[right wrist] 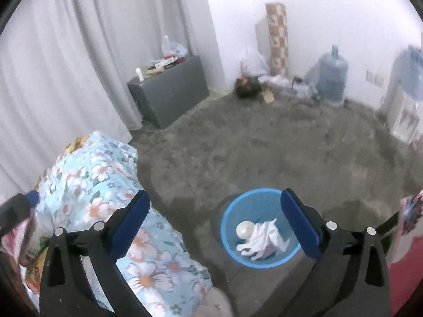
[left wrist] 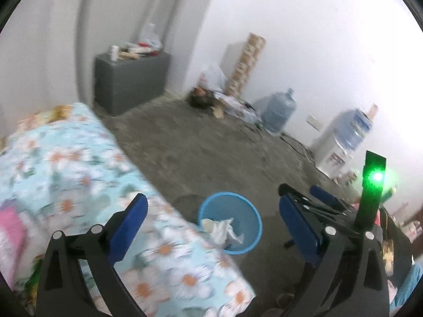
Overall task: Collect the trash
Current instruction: 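Move both tools back toward the bed of snack wrappers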
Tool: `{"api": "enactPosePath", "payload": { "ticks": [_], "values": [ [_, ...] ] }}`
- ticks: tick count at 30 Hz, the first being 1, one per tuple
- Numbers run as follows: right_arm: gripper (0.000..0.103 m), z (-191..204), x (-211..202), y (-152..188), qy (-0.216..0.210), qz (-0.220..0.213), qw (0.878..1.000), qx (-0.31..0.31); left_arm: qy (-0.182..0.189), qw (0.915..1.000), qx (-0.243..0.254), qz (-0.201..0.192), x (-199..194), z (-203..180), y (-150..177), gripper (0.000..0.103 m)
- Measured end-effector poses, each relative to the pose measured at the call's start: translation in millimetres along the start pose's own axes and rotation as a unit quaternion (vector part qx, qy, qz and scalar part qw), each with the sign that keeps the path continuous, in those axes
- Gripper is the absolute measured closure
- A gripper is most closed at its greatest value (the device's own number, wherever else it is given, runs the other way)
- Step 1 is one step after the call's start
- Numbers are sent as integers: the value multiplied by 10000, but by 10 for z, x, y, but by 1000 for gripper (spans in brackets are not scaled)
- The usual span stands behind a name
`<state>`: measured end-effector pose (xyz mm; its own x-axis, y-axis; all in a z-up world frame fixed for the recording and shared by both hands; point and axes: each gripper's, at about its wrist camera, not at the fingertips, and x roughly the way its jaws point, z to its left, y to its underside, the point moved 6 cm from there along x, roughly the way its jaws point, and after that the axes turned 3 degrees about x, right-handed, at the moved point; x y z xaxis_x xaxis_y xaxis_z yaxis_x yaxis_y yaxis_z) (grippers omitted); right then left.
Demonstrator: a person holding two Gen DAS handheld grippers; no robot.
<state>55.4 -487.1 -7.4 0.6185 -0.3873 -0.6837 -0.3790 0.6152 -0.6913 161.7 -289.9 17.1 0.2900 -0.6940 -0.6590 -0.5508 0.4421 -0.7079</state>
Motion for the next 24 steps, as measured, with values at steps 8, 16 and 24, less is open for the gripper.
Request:
{"api": "enactPosePath", "payload": {
  "ticks": [8, 16, 24],
  "values": [
    [8, 656, -354, -41, 166, -657, 9859, -1530, -397, 9948, -550, -755, -940, 595, 55, 5],
    [8, 1339, -574, 32, -1261, -780, 9705, -1900, -892, 9799, -659, -1658, -2076, 1239, 416, 6],
    [8, 1907, -652, 149, -2462, -115, 9550, -1651, -1530, 9675, -1124, -1668, -2559, 1880, 1024, 6]
  ]
}}
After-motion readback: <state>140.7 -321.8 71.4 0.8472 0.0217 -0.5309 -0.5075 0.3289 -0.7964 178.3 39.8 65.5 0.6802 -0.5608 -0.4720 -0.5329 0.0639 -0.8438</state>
